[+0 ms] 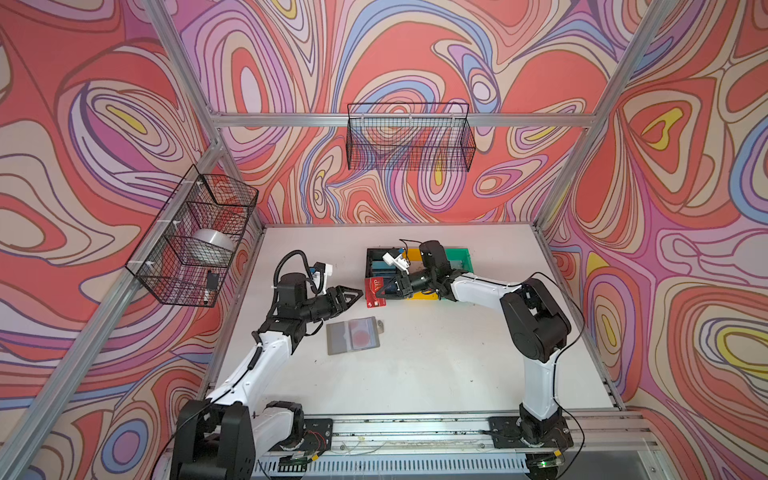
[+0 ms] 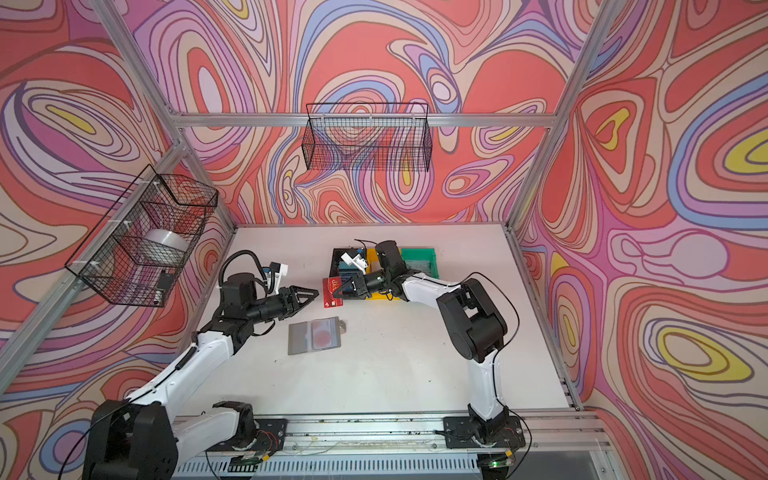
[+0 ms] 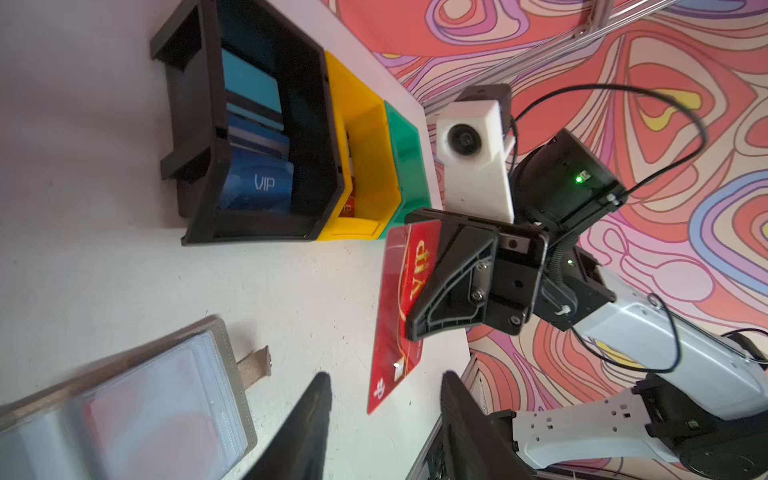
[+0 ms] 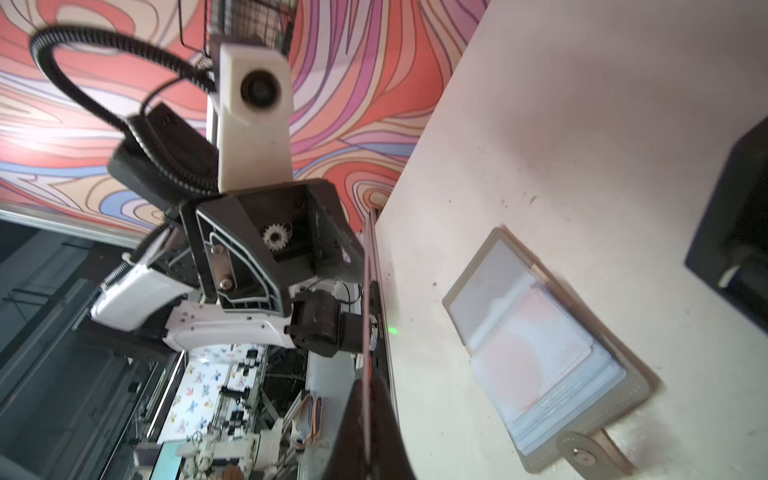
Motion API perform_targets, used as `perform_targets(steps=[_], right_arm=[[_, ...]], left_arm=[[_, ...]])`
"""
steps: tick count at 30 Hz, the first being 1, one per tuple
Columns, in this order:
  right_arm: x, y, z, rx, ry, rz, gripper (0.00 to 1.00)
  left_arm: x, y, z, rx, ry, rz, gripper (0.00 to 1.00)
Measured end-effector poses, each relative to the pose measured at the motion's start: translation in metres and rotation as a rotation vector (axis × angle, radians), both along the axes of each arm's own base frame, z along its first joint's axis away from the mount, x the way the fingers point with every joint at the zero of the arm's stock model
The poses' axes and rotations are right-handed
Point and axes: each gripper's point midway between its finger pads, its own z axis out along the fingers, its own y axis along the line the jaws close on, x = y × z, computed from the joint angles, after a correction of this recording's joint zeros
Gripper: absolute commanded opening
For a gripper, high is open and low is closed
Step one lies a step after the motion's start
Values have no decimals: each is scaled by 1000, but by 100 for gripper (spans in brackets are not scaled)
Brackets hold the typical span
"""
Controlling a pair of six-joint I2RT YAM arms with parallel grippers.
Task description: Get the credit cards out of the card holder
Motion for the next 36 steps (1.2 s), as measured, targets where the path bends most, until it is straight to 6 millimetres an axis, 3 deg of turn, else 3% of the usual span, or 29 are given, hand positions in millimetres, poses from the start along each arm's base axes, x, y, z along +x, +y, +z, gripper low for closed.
perform_targets(steps=[3, 7, 9, 19, 30, 36], right_arm=[[23, -2, 27, 86, -15, -111, 0], [47, -2, 73, 258, -25, -224, 0], [53, -1, 84, 326, -12, -250, 0], [54, 1, 81, 357, 37, -300, 0], [51, -2, 82, 356, 20, -312, 0], [51, -2, 83, 359, 17, -311, 0]], left_arm=[[3, 5, 11, 0, -78, 52, 51], [7, 0, 6, 9, -100, 81, 52], [11, -6, 6, 20, -119, 88, 52], [42, -12, 22, -2, -255, 168, 54], [49, -32, 48, -93, -353, 154, 54], [51, -33, 56, -125, -375, 162, 53]])
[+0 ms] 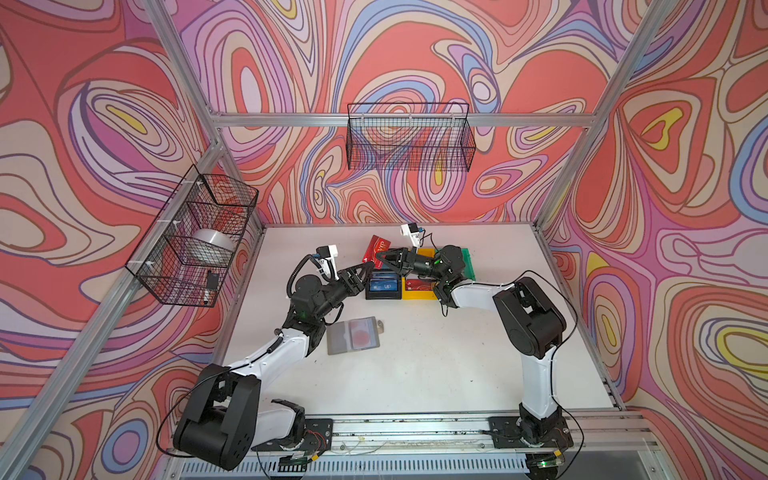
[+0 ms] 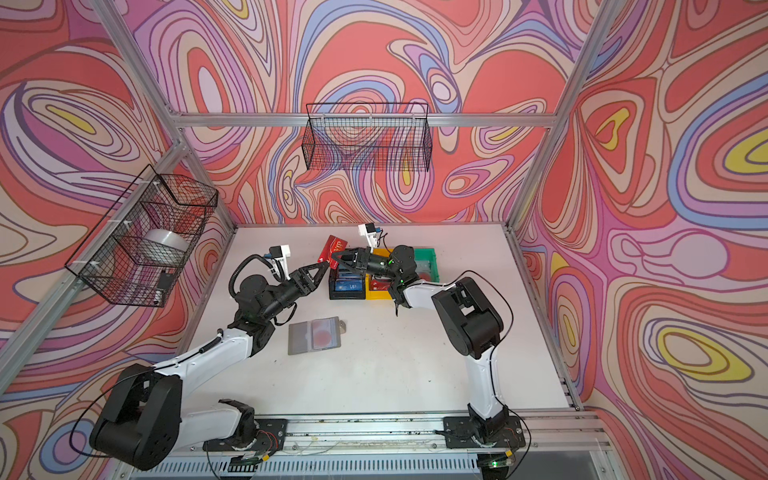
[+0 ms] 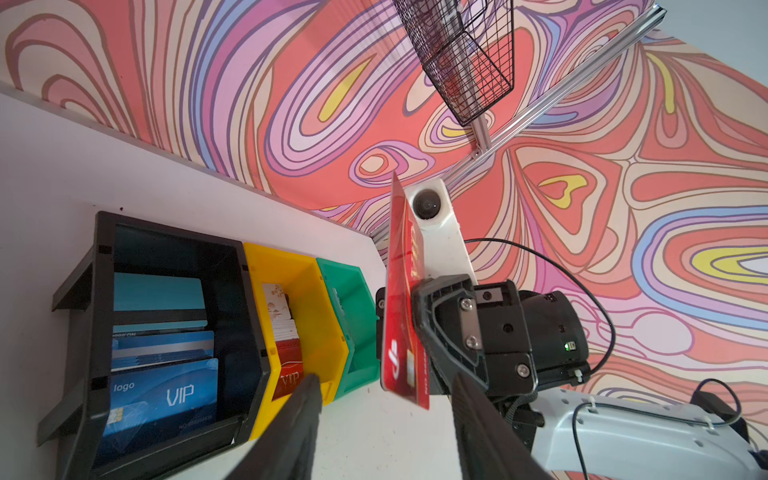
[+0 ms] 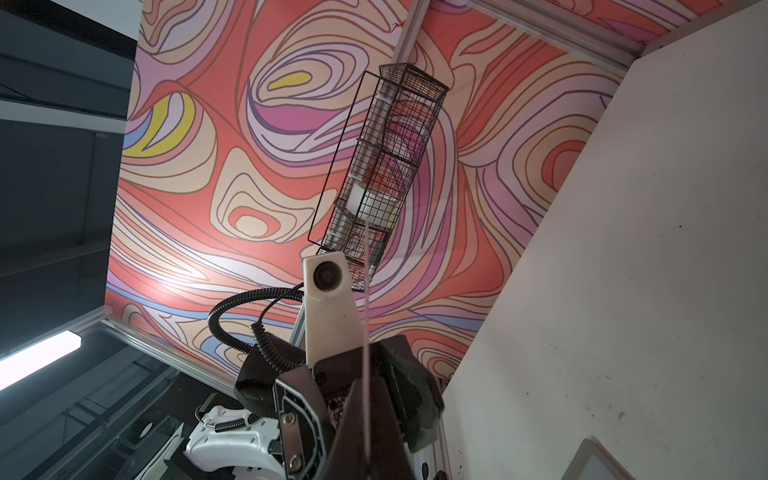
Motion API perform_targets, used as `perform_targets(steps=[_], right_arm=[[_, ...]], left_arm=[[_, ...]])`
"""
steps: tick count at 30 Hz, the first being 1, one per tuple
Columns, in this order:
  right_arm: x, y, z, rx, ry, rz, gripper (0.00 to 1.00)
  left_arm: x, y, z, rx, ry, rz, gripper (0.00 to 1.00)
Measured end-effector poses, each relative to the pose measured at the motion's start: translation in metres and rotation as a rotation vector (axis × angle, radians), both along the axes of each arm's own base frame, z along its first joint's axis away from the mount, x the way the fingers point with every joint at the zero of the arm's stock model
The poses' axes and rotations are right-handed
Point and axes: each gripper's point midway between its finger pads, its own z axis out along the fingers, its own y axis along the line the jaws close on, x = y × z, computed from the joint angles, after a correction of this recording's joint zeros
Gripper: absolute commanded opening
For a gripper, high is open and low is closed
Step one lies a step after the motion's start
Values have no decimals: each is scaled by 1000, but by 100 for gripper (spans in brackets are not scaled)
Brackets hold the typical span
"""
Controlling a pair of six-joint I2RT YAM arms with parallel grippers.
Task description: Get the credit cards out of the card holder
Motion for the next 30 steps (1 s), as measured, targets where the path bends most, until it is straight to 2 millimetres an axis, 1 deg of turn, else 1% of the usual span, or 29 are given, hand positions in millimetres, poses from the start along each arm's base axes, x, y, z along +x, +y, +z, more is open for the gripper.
perform_targets(steps=[2, 4, 6, 10, 12, 13, 14, 15, 18, 19, 20, 21, 23, 27, 30], right_arm=[[0, 0, 1, 3, -2, 0, 0], [-1, 0, 1, 5, -4, 1, 0], [-1, -1, 1, 9, -5, 1, 0], [-3, -1, 4, 19, -8, 3, 0], [-3, -1, 5, 24, -6, 3, 0], [-3, -1, 5, 24, -5, 2, 0], [-2, -1, 4, 24, -1, 0, 0], [-1, -1, 4, 23, 4, -3, 0], [1, -3, 2, 26, 8, -14, 1], [1, -3, 2, 27, 6, -15, 5], [2, -3, 2, 27, 8, -16, 14], [1, -4, 1, 28, 13, -14, 19], [-1, -4, 1, 27, 10, -7, 24], [-3, -7, -7, 14, 17, 1, 29], [-2, -19, -20, -8, 39, -8, 30]], left_arm=[[1, 1, 0, 0, -1, 7, 46], [2, 1, 0, 0, 0, 16, 35], [2, 1, 0, 2, -2, 16, 29], [5, -3, 5, 2, -13, 9, 26], [6, -6, 6, 0, -18, 4, 21], [7, -7, 6, -1, -20, 4, 16], [8, -7, 6, -4, -21, 2, 6], [8, -8, 7, -9, -23, -1, 0], [9, -11, 11, -23, -29, -11, 0], [9, -11, 11, -25, -29, -13, 0], [9, -12, 10, -26, -27, -15, 0], [9, -12, 10, -26, -27, -15, 0], [9, -12, 10, -18, -25, -18, 0], [11, -14, 8, 18, -2, -21, 0], [12, -15, 11, 47, 8, -27, 0]])
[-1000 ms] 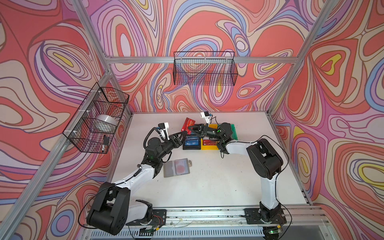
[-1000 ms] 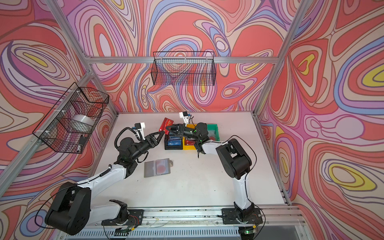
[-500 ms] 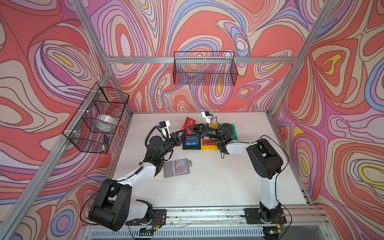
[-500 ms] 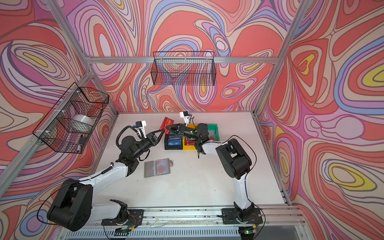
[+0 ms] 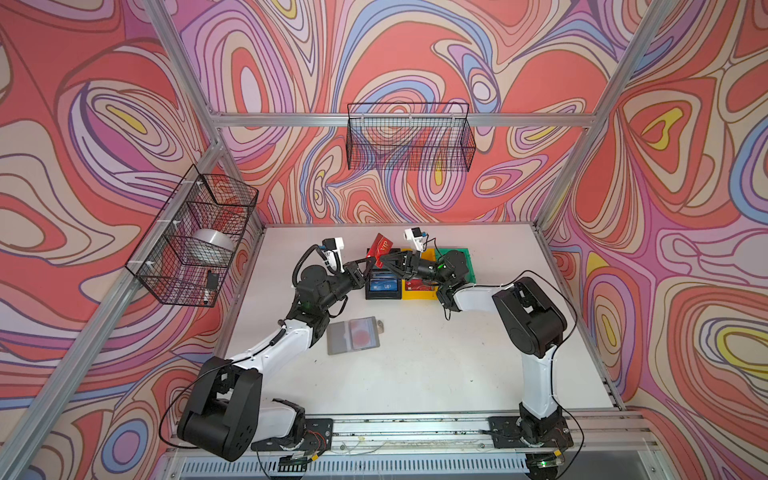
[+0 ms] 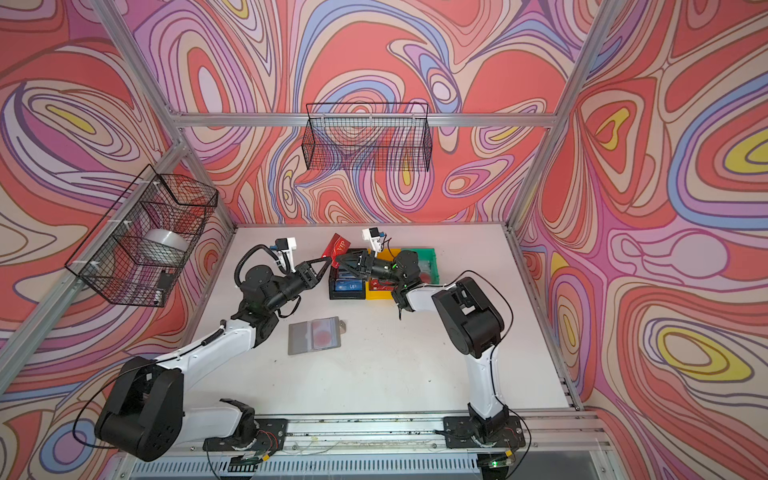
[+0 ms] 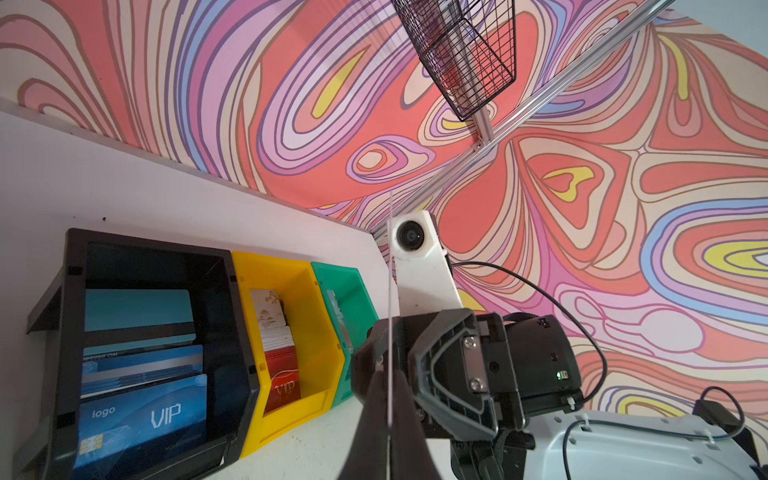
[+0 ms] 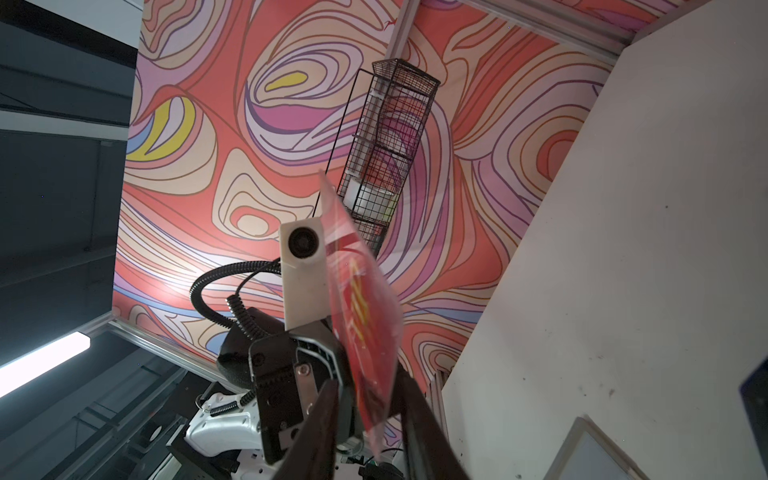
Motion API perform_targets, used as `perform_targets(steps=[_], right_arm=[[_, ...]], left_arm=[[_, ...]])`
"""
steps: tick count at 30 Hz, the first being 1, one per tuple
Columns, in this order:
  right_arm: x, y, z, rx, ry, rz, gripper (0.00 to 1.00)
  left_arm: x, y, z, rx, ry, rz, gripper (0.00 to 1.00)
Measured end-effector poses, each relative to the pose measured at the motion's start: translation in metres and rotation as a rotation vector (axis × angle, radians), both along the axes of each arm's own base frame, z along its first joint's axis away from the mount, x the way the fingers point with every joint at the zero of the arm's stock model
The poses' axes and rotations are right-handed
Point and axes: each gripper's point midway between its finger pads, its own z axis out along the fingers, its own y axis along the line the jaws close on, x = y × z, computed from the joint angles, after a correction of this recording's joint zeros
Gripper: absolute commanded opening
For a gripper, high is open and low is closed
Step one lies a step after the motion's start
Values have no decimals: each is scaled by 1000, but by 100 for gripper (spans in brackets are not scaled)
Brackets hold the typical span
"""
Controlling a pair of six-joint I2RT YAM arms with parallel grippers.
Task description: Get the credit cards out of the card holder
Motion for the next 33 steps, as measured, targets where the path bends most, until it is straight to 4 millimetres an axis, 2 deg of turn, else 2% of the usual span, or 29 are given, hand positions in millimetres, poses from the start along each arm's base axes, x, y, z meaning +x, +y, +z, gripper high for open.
perform_targets(steps=[5, 9, 12, 15, 18, 21, 26, 28, 30, 33], right_arm=[[12, -44, -11, -51, 34, -76, 29], [16, -81, -5, -168, 20, -170, 29], [19, -98, 18, -325, -66, -269, 30], [16, -111, 55, -471, -199, -358, 30], [8, -127, 67, -593, -265, -410, 31], [8, -139, 48, -712, -244, -425, 31], [10, -147, -15, -874, -120, -371, 31], [9, -149, -31, -909, -86, -352, 30], [9, -151, -40, -930, -66, -342, 31], [10, -156, -44, -942, -54, -343, 31]], left_arm=[[2, 1, 2, 36, 19, -32, 0], [9, -5, -1, 86, 51, -91, 0], [17, -17, -2, 142, 79, -160, 0], [22, -30, -2, 194, 97, -234, 0], [23, -47, -6, 240, 108, -317, 0], [26, -64, -17, 267, 128, -401, 0], [35, -85, -55, 318, 210, -521, 0], [39, -91, -69, 344, 242, -554, 0], [40, -95, -80, 364, 261, -581, 0], [38, -103, -94, 390, 275, -623, 0]])
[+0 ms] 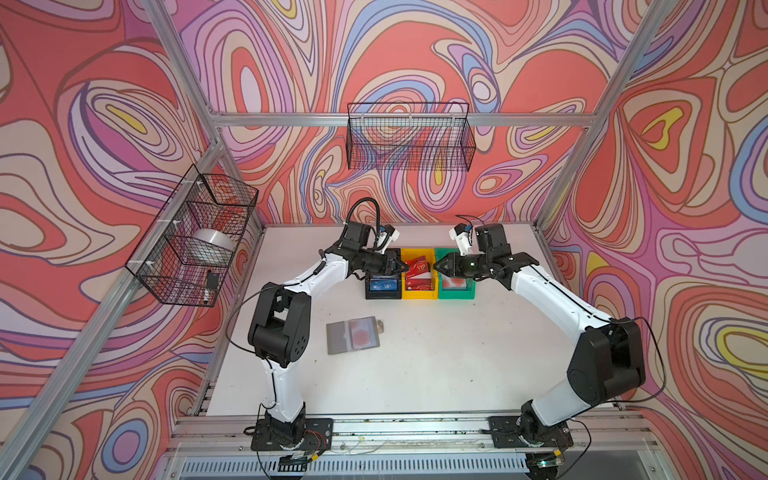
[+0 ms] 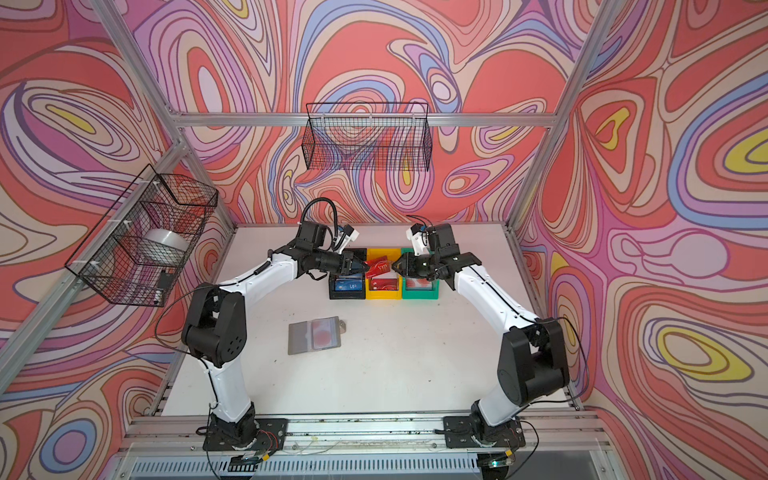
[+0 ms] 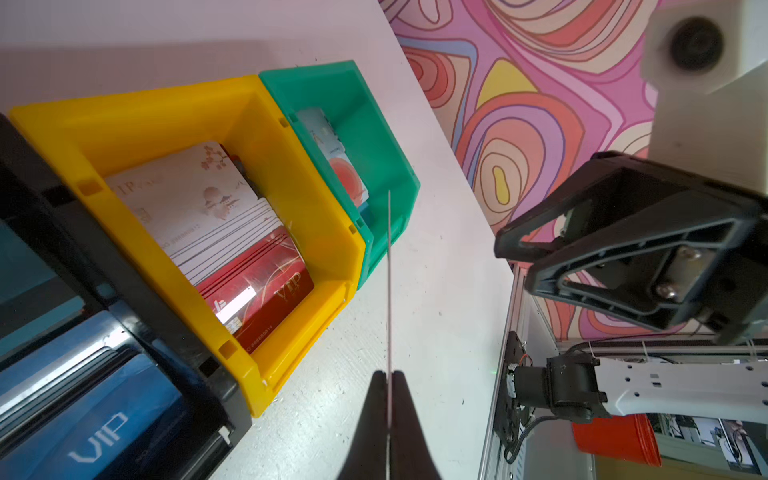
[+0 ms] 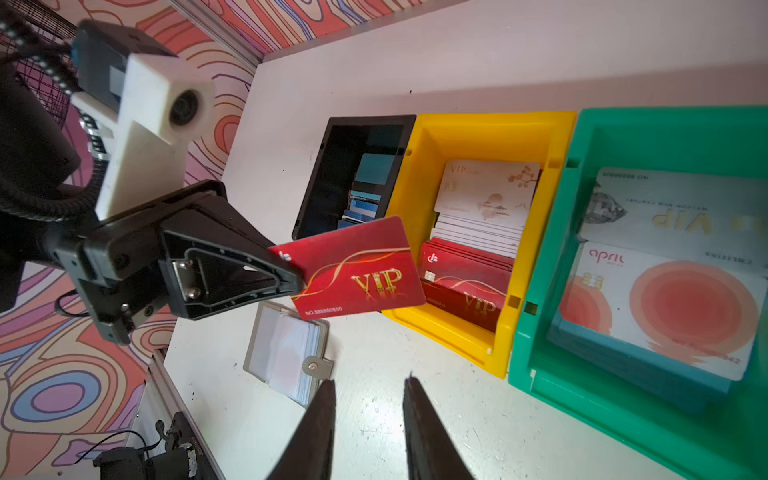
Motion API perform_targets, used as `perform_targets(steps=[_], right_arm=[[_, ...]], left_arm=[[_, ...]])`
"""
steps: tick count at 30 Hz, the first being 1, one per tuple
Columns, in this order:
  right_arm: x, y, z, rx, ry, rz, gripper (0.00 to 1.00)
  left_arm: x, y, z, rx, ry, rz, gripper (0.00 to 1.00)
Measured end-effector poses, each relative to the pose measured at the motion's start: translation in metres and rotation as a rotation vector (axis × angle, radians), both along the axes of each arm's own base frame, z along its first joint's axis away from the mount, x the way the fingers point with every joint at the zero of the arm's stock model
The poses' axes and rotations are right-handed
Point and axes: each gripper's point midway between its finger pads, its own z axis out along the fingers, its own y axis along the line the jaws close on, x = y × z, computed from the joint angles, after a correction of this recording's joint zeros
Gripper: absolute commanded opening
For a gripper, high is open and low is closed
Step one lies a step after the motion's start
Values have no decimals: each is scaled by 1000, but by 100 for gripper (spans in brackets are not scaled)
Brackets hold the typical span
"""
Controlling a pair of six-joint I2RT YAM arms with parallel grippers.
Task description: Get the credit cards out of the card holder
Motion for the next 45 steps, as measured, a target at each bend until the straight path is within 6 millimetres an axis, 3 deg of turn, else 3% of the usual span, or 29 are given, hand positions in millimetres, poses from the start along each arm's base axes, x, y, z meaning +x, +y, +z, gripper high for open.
perform_targets(steps=[6, 12, 19, 29, 37, 45], right_arm=[[4, -9, 0, 2, 1, -21, 31], [3, -15, -2, 11, 6, -30, 31], [0, -18, -9, 23, 25, -32, 31], [-1, -15, -7, 56, 20, -22, 31], [-2, -14, -10, 66, 29, -21, 31], [-3, -14, -10, 75, 31, -20, 31]], left_arm=[[-3, -22, -17, 40, -8, -87, 0], [0, -30, -25, 82, -7, -115, 0], [4, -25, -46, 156, 26, -95, 0], [13, -19, -45, 228, 2, -74, 0], [10, -18, -66, 272, 42, -75, 0], [16, -19, -61, 287, 24, -63, 0]])
